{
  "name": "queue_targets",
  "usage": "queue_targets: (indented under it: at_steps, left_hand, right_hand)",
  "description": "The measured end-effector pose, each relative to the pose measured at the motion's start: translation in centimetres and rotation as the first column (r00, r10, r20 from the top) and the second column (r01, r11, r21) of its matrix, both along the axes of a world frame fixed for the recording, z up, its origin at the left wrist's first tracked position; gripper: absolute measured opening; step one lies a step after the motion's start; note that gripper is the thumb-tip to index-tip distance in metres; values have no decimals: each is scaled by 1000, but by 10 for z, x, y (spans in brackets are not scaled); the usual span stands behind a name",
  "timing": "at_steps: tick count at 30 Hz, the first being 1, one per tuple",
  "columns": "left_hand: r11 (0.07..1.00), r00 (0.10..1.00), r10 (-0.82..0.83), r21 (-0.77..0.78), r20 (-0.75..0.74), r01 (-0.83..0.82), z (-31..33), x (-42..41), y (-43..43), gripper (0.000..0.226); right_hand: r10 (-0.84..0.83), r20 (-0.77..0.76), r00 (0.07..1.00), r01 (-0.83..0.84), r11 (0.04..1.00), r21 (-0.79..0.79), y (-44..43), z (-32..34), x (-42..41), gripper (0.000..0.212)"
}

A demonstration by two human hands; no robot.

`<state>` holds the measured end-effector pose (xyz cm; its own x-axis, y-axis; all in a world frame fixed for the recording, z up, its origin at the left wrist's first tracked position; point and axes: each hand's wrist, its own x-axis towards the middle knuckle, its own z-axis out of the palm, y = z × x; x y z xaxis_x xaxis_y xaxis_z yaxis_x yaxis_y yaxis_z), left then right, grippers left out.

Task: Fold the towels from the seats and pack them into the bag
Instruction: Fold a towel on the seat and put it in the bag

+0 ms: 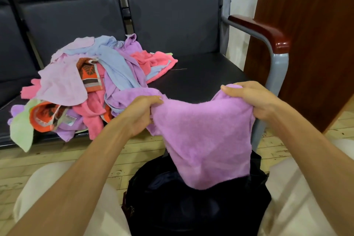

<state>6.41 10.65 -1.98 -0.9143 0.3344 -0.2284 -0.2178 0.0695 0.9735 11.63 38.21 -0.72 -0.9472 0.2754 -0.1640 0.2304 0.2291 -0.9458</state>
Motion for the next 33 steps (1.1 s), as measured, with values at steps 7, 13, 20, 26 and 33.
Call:
queue_targets:
  at_steps: [7, 13, 20, 26, 33]
  left_hand:
    - [925, 962, 66, -345, -265, -158, -7, -10, -35, 35]
    - [607, 835, -145, -714, -531, -349, -8, 0, -50, 14]
    - [613, 768, -154, -669, -622, -419, -8, 0, -56, 21]
    - [891, 714, 204, -175, -670, -419, 4, -1, -49, 11]
    - [827, 947, 316, 474, 48, -301, 32, 7, -44, 21]
  right_hand:
    - [244, -42, 969, -171, 782, 599, 10, -6, 6, 33]
    - [160, -100, 982, -21, 621, 784, -2, -25, -1, 15]
    - [38, -179, 983, 55, 871, 489, 7, -26, 2, 9]
    - [-220, -90, 971, 165, 897, -409, 1, -14, 9, 21]
    - [-298, -240, 924, 239, 939, -246, 5, 16, 14, 25]
